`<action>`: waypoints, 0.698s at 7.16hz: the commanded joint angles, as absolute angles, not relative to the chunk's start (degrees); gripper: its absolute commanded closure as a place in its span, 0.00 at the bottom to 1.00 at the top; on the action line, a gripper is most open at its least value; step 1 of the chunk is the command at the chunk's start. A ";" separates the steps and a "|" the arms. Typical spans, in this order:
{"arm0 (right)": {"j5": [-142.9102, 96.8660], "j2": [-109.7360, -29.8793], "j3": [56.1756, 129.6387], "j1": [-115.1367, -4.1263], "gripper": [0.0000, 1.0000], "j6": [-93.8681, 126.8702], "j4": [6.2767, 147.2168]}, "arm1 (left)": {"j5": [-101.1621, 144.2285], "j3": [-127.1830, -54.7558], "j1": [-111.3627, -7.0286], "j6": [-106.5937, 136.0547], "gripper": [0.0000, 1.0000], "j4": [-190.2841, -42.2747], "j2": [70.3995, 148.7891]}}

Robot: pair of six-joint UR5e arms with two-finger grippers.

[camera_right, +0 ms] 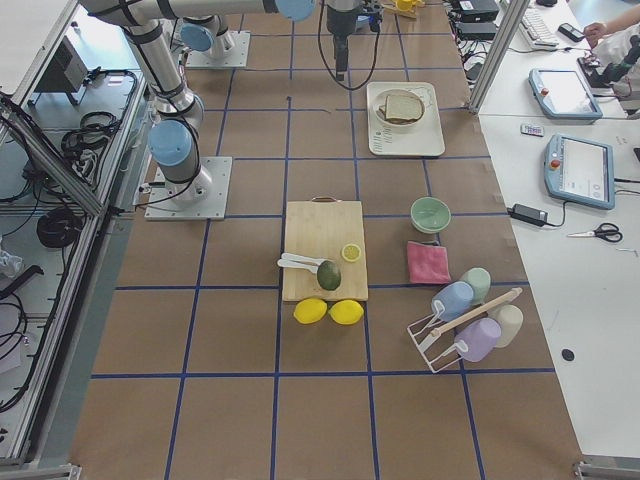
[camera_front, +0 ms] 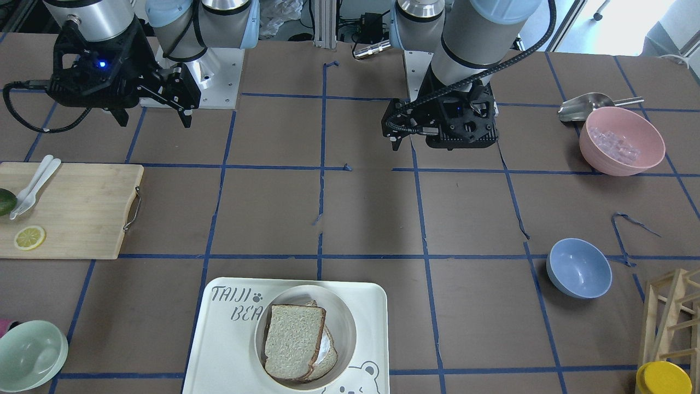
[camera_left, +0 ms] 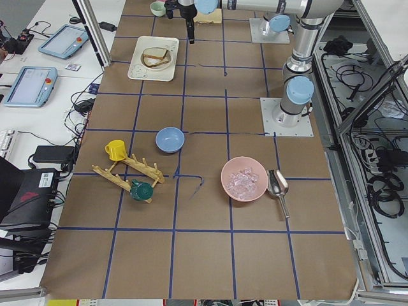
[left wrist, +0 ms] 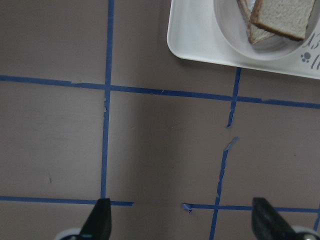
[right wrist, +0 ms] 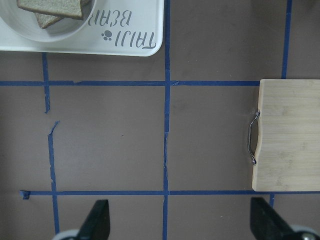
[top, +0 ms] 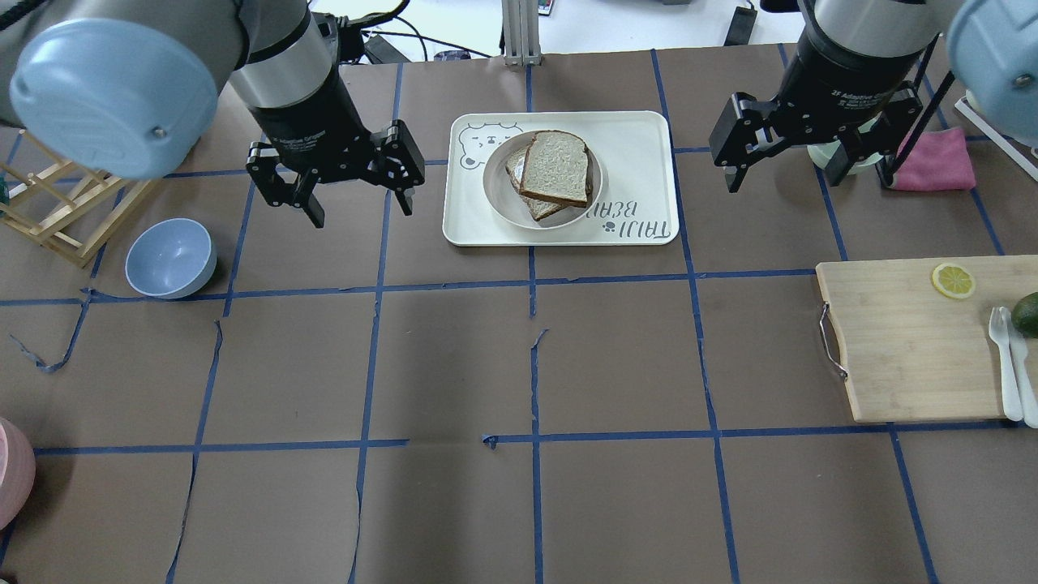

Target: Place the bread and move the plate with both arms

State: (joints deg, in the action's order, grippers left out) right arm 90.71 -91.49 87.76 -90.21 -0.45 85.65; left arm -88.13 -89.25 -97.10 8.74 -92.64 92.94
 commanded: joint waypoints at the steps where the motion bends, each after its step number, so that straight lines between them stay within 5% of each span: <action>1: 91.05 -91.49 87.89 -90.26 0.00 -0.44 85.61 | -93.23 -93.07 -96.68 3.09 0.00 -88.19 89.48; 5: 90.61 -91.49 87.89 -90.18 0.00 -0.44 85.69 | -92.46 -92.99 -92.38 4.92 0.00 -83.52 89.73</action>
State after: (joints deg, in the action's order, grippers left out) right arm 90.53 -91.50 87.87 -90.19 -0.44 85.70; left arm -92.54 -93.02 -92.95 4.27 -85.65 89.44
